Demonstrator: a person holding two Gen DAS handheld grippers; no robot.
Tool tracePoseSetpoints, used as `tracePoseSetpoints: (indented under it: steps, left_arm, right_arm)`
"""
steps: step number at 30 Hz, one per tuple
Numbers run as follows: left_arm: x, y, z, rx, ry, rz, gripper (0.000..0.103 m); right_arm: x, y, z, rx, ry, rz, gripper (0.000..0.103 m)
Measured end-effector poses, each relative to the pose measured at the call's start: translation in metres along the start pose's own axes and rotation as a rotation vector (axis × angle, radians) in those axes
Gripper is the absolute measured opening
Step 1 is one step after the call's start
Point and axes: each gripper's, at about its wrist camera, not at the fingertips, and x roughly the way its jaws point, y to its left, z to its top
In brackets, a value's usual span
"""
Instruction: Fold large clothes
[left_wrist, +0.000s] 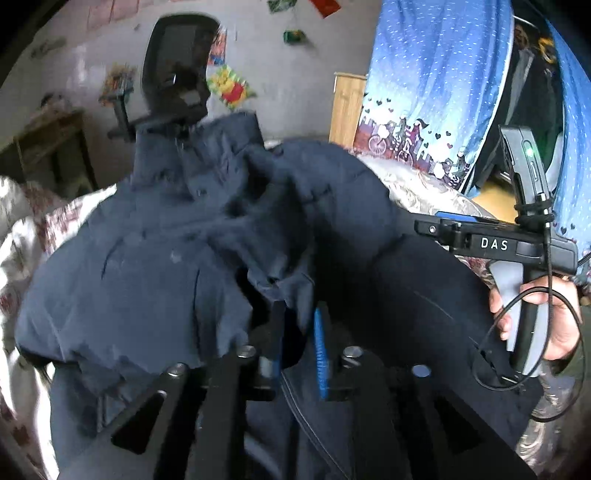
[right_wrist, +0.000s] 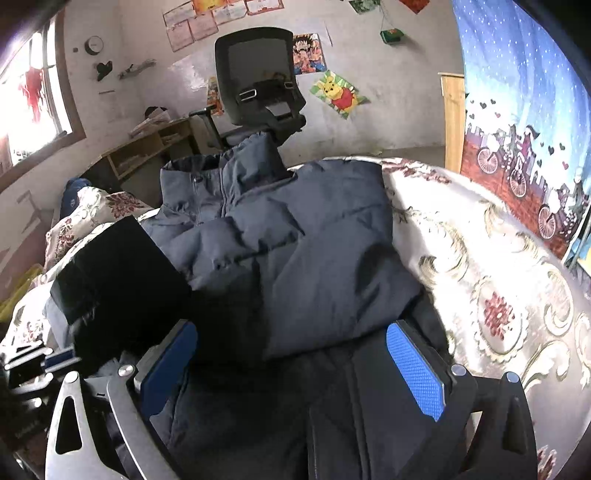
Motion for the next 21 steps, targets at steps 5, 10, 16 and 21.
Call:
tracePoseSetpoints:
  steps: [5,10,16,21]
  left_arm:
    - [-0.015,0.011,-0.020,-0.106,0.017,-0.056,0.072]
    - [-0.030,0.023,-0.026,-0.182,0.047,-0.027,0.072]
    - [-0.055,0.060,-0.037,-0.357,0.016,0.069,0.083]
    - [-0.087,0.095,-0.052,-0.527,-0.042,0.147,0.092]
  right_arm:
    - [-0.001,-0.006,-0.006,0.077,-0.008,0.106,0.103]
    - [0.014,-0.005,-0.008,0.185,0.063,0.272,0.103]
    - [0.052,0.010,-0.020,0.215,0.244,0.275,0.089]
    - [0.062,0.010,-0.024,0.312,0.286,0.279,0.030]
